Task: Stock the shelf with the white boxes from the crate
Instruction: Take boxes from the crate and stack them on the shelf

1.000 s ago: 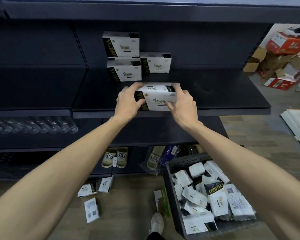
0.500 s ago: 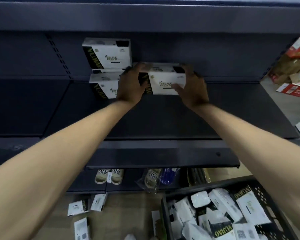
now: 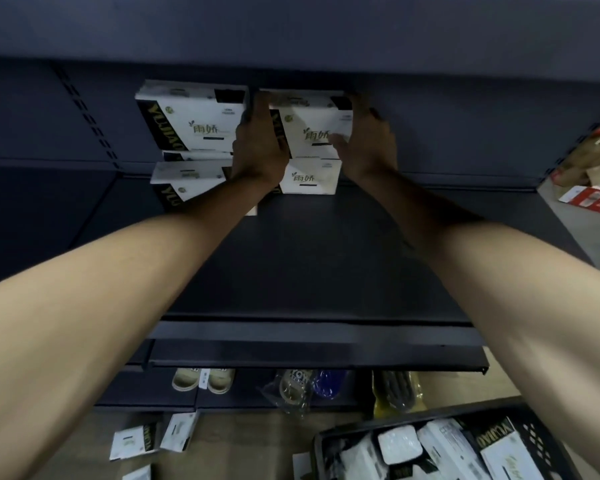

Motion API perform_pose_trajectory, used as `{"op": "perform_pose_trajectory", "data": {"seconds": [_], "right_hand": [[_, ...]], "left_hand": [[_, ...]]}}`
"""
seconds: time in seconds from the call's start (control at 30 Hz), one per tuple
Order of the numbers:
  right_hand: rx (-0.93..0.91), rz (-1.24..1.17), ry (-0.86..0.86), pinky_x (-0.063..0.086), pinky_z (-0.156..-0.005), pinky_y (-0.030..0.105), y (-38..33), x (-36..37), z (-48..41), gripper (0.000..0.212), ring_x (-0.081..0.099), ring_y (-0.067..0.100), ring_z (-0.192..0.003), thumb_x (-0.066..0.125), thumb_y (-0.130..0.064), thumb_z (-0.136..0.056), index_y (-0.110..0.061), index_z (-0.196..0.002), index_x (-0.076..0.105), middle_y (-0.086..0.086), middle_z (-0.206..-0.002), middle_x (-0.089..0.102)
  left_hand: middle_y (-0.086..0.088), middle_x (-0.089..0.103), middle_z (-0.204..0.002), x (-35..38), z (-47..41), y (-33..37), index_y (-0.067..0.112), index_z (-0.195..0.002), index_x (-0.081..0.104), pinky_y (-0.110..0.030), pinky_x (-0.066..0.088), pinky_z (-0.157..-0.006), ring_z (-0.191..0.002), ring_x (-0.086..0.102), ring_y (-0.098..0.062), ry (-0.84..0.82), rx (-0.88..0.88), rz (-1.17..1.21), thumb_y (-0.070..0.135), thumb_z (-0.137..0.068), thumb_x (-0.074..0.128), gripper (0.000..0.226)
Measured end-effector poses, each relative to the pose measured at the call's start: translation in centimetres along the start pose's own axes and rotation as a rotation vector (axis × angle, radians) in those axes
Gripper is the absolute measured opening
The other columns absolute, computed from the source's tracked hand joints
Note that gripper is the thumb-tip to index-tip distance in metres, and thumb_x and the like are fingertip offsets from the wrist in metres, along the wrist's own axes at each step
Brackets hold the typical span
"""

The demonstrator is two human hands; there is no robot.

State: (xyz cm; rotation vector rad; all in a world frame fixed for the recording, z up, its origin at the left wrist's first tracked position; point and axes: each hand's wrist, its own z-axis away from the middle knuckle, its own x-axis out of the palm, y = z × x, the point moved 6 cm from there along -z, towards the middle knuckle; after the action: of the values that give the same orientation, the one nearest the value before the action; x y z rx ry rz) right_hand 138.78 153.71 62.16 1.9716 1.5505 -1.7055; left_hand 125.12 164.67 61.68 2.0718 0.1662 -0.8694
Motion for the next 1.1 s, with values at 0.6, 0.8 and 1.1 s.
{"op": "perform_pose_trajectory", "data": {"seconds": [0.6, 0.8, 1.1], "right_hand": [[-0.013, 0.034, 0.032, 0.049, -0.091, 0.044, -0.9, 1.6, -0.7, 0.066, 0.058, 0.037, -0.115, 0.064, -0.026, -0.095, -0.019, -0.151, 0.030, 0.016, -0.136, 0.049], [0.055, -0.219, 0.116, 0.052, -0.094, 0.042, -0.7, 1.3, 2.1, 0.083, 0.052, 0.030, -0.125, 0.071, -0.018, -0.088, -0.016, -0.154, 0.021, 0.011, -0.146, 0.037], [-0.103, 0.087, 0.008, 0.054, -0.087, 0.044, -4.0, 4.8, 6.8, 0.060, 0.038, 0.031, -0.129, 0.067, -0.026, -0.091, -0.014, -0.143, 0.039, 0.013, -0.143, 0.035]], "left_hand": [[-0.010, 0.041, -0.144, 1.7, 2.4, 0.0, 0.009, -0.139, 0.043, -0.024, 0.045, -0.097, -0.125, 0.047, -0.022, -0.041, 0.144, -0.010, 0.003, -0.084, 0.061, 0.059], [-0.010, 0.046, -0.141, 0.0, 3.8, -1.6, 0.013, -0.140, 0.047, -0.021, 0.044, -0.095, -0.122, 0.052, -0.025, -0.074, 0.166, 0.019, 0.003, -0.082, 0.063, 0.061], [-0.014, 0.051, -0.130, -5.5, 5.0, -8.0, 0.013, -0.141, 0.047, -0.031, 0.043, -0.091, -0.118, 0.051, -0.027, -0.109, 0.121, -0.156, 0.006, -0.084, 0.064, 0.060]]}}
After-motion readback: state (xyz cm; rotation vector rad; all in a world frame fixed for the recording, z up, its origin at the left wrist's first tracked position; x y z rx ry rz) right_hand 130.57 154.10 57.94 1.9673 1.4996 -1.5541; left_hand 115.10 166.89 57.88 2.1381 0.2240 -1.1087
